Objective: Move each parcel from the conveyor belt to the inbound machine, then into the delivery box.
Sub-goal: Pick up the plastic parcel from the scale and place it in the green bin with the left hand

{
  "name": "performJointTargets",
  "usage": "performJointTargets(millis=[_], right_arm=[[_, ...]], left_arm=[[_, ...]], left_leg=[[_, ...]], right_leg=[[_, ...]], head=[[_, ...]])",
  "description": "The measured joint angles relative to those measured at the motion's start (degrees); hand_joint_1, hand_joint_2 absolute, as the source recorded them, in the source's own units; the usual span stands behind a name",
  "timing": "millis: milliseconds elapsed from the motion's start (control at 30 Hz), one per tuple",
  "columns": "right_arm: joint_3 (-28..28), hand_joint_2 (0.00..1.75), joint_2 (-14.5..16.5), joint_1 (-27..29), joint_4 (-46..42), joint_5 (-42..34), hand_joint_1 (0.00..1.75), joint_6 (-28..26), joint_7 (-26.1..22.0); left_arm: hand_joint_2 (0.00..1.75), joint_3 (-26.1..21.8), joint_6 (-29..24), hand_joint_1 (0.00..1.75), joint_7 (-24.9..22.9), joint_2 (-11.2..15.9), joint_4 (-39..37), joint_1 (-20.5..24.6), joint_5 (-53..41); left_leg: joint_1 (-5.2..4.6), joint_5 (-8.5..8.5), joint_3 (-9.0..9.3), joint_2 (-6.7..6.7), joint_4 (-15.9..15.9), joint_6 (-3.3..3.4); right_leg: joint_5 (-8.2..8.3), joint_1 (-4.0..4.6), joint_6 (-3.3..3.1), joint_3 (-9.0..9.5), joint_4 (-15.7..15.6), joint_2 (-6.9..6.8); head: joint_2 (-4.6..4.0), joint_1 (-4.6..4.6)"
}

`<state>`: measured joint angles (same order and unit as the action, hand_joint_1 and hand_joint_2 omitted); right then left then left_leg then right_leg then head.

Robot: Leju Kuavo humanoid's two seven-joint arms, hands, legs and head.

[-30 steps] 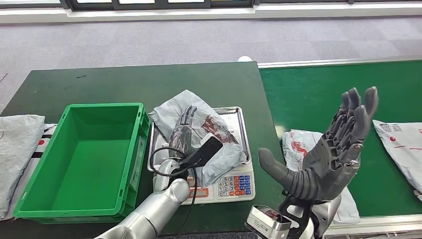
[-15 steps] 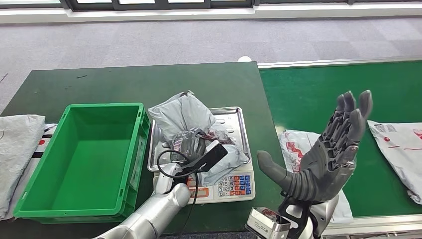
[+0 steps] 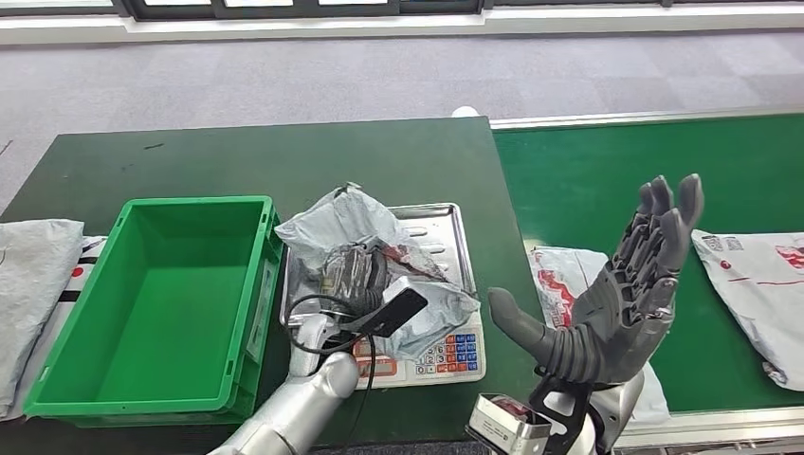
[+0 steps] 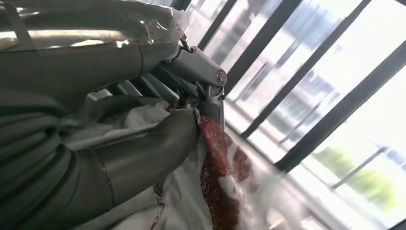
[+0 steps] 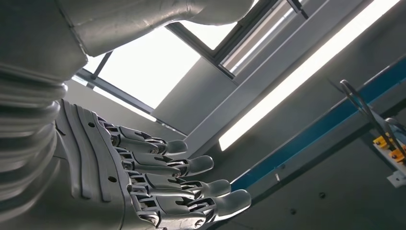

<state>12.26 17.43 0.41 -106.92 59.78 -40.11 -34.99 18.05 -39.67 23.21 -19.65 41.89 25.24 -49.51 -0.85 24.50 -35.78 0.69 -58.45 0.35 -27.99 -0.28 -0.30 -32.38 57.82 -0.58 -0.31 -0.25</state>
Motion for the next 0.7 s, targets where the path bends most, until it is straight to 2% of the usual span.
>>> performJointTargets(millis=[100,233,367,533,700], right_arm=[[-0.1,1.75,0.0,0.0,0.0,-0.4,0.00,0.0,0.0],[-0.6,1.75,0.0,0.1,0.0,-1.6,0.00,0.0,-1.0],[-1.0,1.75,0.0,0.2,0.0,-2.1,0.00,0.0,-1.3],[-1.3,1.75,0.0,0.3,-0.2,-1.8,0.00,0.0,-0.6],[-1.6,1.75,0.0,1.7,-0.7,-1.8,0.00,0.0,-1.0]], left_arm=[[1.75,-6.3,-0.6,1.75,10.1,0.7,14.5,-4.1,4.6],[1.75,-12.6,-0.6,1.75,15.9,1.6,29.0,-7.8,8.5],[1.75,-16.3,-0.6,1.75,16.7,2.1,37.6,-9.8,9.7],[1.75,-19.0,-0.6,1.75,16.6,2.3,41.7,-10.7,9.5],[1.75,-21.8,-0.5,1.75,10.3,2.5,41.5,-11.0,1.0]], left_leg=[[0.04,0.02,-0.04,0.09,0.0,-0.03],[0.12,0.01,-0.06,0.01,0.0,-0.06],[0.13,0.01,-0.06,-0.04,0.0,-0.07],[0.11,0.01,-0.06,-0.06,0.0,-0.06],[0.11,0.00,-0.05,-0.05,0.0,-0.07]], right_leg=[[0.00,0.02,-0.06,-0.07,0.0,0.11],[-0.05,0.05,-0.13,-0.03,0.0,0.01],[-0.06,0.15,-0.14,0.00,0.0,-0.04],[-0.06,0.14,-0.13,0.00,0.0,-0.06],[-0.04,0.13,-0.13,-0.01,0.0,-0.06]], head=[[0.00,-0.02],[0.00,-0.01],[0.00,-0.02],[0.00,-0.01],[0.00,-0.02]])
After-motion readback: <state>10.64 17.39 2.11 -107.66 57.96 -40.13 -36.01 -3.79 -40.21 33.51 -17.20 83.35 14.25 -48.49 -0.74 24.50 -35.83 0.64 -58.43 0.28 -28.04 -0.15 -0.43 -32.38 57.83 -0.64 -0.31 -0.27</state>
